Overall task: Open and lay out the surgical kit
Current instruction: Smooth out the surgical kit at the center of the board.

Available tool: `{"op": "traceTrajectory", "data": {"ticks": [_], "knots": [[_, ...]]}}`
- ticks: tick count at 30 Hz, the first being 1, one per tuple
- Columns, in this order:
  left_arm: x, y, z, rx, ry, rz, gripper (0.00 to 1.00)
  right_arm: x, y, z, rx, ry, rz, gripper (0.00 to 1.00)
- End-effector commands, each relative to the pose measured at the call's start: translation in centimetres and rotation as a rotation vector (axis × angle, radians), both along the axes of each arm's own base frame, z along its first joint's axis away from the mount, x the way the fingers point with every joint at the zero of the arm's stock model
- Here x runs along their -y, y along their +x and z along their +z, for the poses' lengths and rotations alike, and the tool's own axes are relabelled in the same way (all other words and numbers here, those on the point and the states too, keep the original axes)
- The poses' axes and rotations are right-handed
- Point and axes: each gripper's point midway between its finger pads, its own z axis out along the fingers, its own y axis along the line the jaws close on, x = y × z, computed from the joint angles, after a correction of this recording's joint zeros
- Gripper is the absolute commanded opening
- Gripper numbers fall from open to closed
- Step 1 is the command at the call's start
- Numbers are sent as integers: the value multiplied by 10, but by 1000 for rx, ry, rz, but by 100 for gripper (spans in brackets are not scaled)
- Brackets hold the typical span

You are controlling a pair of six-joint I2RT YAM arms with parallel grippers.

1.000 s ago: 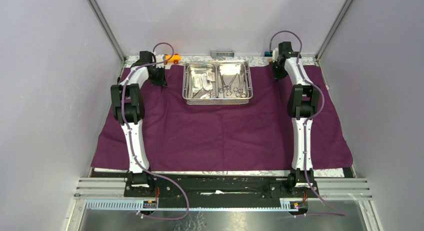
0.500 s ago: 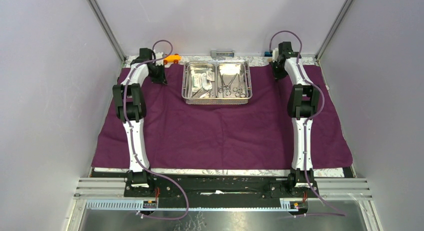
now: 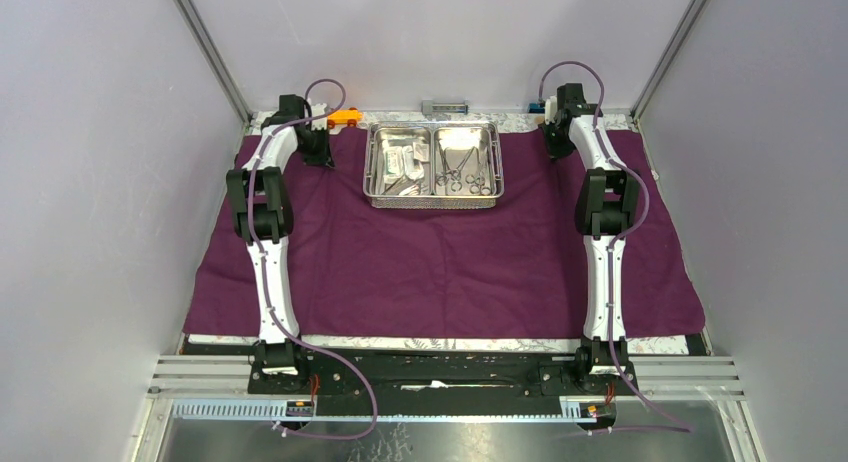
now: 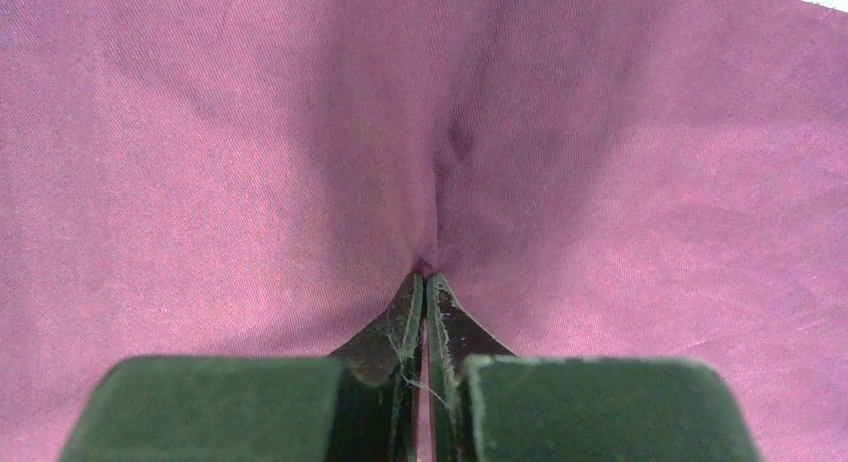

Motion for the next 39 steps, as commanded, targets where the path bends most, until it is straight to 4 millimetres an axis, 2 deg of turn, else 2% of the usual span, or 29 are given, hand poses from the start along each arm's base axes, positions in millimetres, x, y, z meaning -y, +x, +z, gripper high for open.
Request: {"op": "traceTrajectory", "data": {"ticks": [1,3,4,6,9,12,17,23,29,32,34,36,39], "knots": [[-86,-1,-42,-46,244,132,7,31,-17,-20,-73,-54,-51,3],[-88,-4,-38,-45,255,126,18,33,-18,-14,-66,-46,-60,11],[-89,-4,-34,-40,262,127,30,35,-19,-11,-61,-39,-66,16],[-95,-6,-26,-29,279,130,44,38,-20,-6,-54,-17,-79,27],[-110,-10,-21,-23,319,148,56,47,-22,-1,-52,-6,-98,41],[-122,-15,-26,-38,361,147,60,56,-28,-3,-65,-18,-106,49],[-144,-26,-37,-74,436,163,62,76,-35,-9,-74,-64,-123,55],[-167,-34,-35,-78,480,186,65,124,-48,-9,-85,-132,-184,62],[-174,-45,-23,-51,498,193,69,175,-63,12,-43,-118,-274,70],[-176,-49,-17,-43,501,197,72,192,-65,28,-11,-117,-296,73],[-179,-51,-14,-39,503,201,73,196,-66,37,1,-123,-289,75],[-181,-54,-6,-30,500,212,74,192,-67,47,25,-108,-269,79],[-179,-59,13,8,457,217,75,172,-68,65,98,-26,-221,83]]}}
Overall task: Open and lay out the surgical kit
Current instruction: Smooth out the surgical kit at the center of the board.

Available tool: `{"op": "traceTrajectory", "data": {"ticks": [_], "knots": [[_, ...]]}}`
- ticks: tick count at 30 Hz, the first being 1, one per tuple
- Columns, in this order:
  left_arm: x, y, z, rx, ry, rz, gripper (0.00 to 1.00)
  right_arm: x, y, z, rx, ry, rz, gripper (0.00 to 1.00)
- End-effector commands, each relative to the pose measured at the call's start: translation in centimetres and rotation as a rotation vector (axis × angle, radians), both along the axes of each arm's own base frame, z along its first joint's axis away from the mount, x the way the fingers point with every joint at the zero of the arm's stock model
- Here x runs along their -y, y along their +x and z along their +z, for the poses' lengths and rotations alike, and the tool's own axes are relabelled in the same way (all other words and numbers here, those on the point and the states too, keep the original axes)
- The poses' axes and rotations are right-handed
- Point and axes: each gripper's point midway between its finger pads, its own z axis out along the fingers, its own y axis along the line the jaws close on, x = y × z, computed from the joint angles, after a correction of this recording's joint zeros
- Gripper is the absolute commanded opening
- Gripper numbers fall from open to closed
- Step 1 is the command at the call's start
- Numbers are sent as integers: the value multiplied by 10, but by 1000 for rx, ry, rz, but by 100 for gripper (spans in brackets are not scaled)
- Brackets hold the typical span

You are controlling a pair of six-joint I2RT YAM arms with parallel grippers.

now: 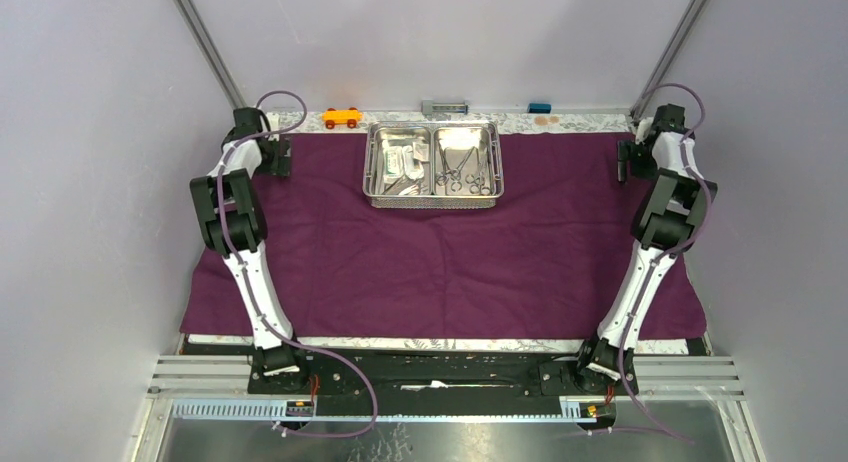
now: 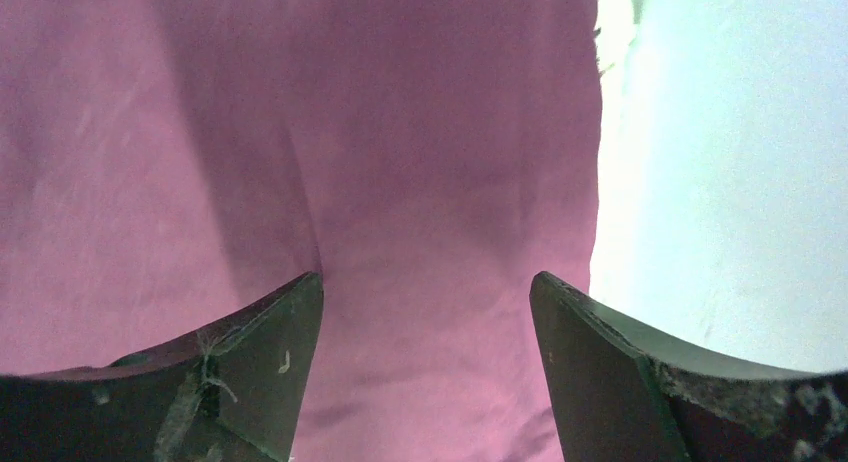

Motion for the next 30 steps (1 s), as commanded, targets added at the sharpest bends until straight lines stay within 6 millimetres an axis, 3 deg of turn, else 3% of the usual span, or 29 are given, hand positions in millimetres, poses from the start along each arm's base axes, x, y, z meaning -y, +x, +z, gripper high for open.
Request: {"op": "traceTrajectory", "data": {"ticks": [1,4,7,9,13,21,26,30], "knots": [[-18,-41,15,-62,14,26,76,-41,5,63,147,46,117,84],[-1,-49,41,8,-35,-24,79,-72,-9,82,220,146,173,84],[19,-63,58,66,-85,-83,89,-101,-29,90,254,206,232,84],[32,-73,66,94,-117,-119,90,-119,-45,82,238,223,273,84],[47,-93,54,77,-154,-164,91,-140,-64,55,176,200,349,84],[54,-118,16,7,-147,-217,91,-142,-87,0,66,158,422,83],[50,-136,6,-37,-106,-233,90,-136,-117,-13,-2,108,452,82],[42,-162,-6,-101,-51,-238,89,-131,-148,-20,-60,66,471,82]]}}
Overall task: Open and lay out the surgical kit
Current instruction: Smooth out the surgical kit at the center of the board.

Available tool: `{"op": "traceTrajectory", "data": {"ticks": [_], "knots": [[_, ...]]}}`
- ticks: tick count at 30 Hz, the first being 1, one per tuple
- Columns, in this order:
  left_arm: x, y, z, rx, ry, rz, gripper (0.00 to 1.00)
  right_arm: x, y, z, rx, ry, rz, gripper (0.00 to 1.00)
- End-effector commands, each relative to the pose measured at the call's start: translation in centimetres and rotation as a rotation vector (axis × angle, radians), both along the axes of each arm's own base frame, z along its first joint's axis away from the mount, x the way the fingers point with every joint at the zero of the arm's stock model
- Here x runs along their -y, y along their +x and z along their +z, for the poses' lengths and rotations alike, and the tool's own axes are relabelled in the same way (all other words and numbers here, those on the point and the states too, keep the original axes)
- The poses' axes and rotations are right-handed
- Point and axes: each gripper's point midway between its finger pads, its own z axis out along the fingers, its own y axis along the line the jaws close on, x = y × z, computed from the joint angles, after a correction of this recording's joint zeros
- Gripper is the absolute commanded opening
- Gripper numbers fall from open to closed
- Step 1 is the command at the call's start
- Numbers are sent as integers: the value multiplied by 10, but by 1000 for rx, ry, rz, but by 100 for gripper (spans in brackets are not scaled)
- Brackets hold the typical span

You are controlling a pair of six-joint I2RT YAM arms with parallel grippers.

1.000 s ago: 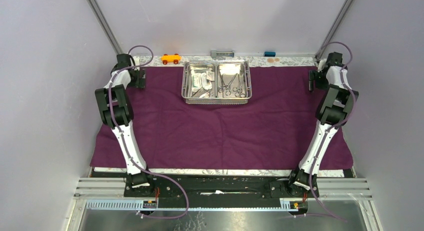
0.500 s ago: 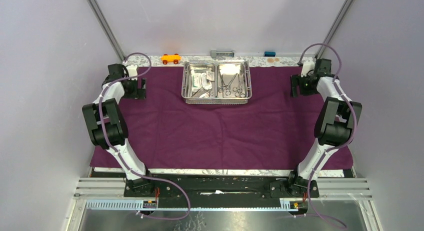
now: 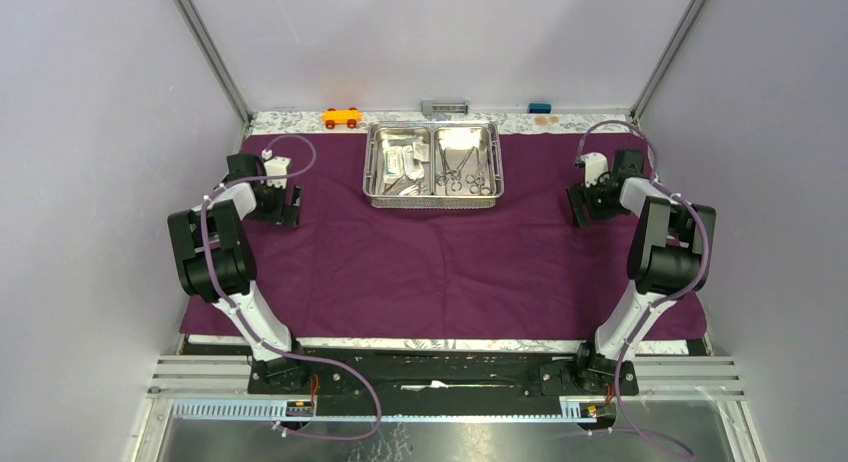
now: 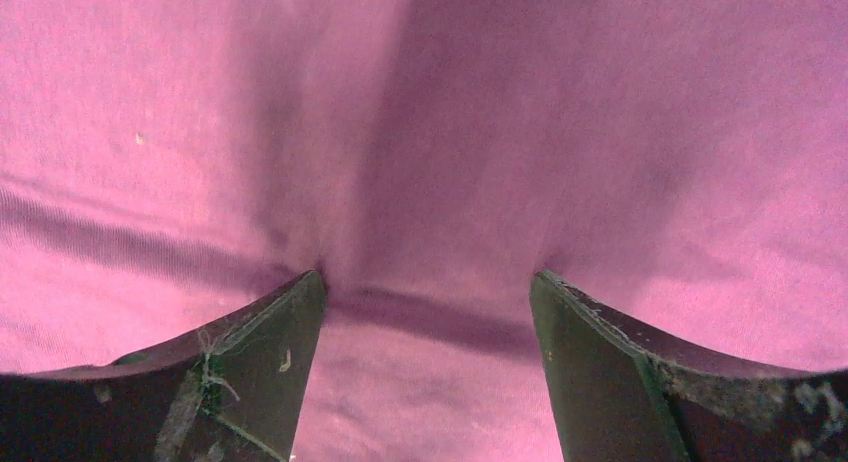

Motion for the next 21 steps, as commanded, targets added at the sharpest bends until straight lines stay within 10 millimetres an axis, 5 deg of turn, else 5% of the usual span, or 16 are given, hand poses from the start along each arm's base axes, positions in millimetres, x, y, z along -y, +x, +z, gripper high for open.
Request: {"op": "traceTrajectory", "data": {"ticks": [1,9,15,21], "knots": [[-18,-22,1,-14,105,-28,89,15,-47,-10,-91,-103,37,82],[-44,-80,-22,-148,177,-27,88,38,-98,-12,-175,-159,32,82],[-52,-111,-30,-220,223,-41,88,49,-104,1,-180,-211,5,82],[-82,-146,-29,-308,313,-41,87,63,-111,23,-198,-295,8,84]]}}
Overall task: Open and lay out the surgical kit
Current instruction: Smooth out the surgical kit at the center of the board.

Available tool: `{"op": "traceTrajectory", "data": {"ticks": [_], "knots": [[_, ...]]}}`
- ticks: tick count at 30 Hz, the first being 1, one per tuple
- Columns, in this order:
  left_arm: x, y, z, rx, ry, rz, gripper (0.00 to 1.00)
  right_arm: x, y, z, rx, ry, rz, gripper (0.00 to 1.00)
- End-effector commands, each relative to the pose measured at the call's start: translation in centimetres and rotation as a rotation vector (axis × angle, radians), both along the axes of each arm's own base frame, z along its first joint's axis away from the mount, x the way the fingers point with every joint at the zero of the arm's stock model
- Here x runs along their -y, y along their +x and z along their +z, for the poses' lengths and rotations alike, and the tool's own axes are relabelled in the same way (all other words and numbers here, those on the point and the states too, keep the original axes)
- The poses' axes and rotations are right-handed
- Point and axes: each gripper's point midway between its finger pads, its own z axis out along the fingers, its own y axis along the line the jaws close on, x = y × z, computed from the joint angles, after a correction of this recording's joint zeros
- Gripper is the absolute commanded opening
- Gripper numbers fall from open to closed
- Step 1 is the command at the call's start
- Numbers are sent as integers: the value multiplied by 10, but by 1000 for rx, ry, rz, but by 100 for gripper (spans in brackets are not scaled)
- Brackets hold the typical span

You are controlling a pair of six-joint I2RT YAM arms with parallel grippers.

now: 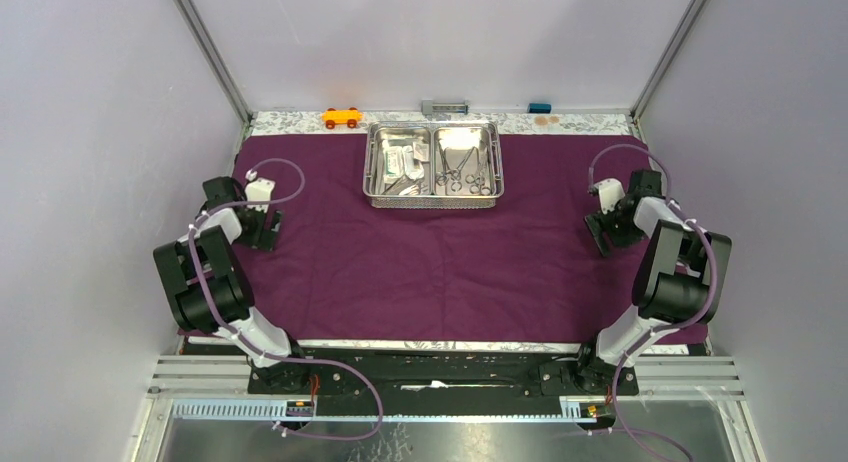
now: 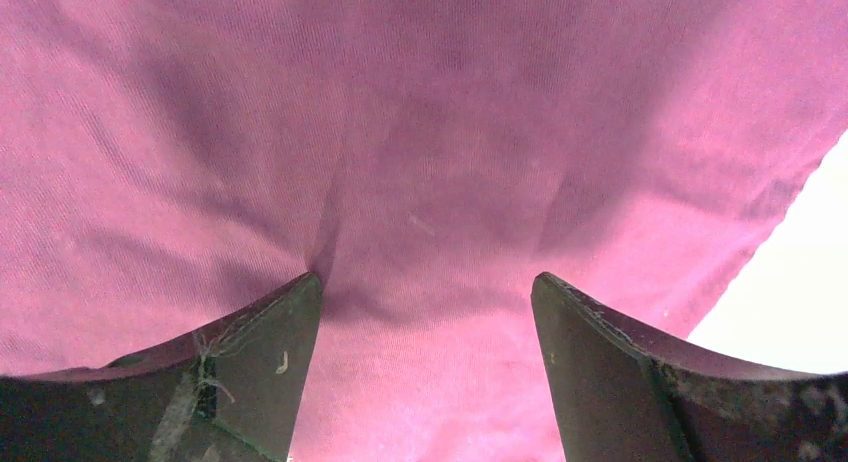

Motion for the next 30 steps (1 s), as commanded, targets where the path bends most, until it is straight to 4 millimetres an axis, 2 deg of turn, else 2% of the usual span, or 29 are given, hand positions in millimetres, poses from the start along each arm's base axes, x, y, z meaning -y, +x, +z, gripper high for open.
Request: {"op": "traceTrajectory", "data": {"ticks": [1,6,9,12,14,18,21,23,25,30], "knots": [[-32,-88,-33,-321,118,11,86,15,-29,18,-88,-95,19,85],[-53,-120,-29,-386,189,-9,86,20,-59,21,-142,-154,50,86],[-58,-128,-19,-377,207,-18,86,20,-71,27,-147,-158,48,86],[-57,-120,2,-310,192,-14,86,10,-67,45,-87,-107,48,86],[-54,-105,21,-232,164,-8,87,-10,-56,58,-18,1,65,87],[-21,-75,47,-73,-27,-28,89,-51,-41,74,64,215,92,87],[6,-65,47,-33,-124,-60,90,-66,-36,66,85,266,106,87],[16,-65,38,-39,-142,-81,90,-66,-36,53,87,247,110,87],[19,-66,29,-44,-136,-88,90,-62,-41,38,71,222,116,87],[13,-82,8,-95,-69,-93,90,-54,-71,8,-9,145,136,86]]}}
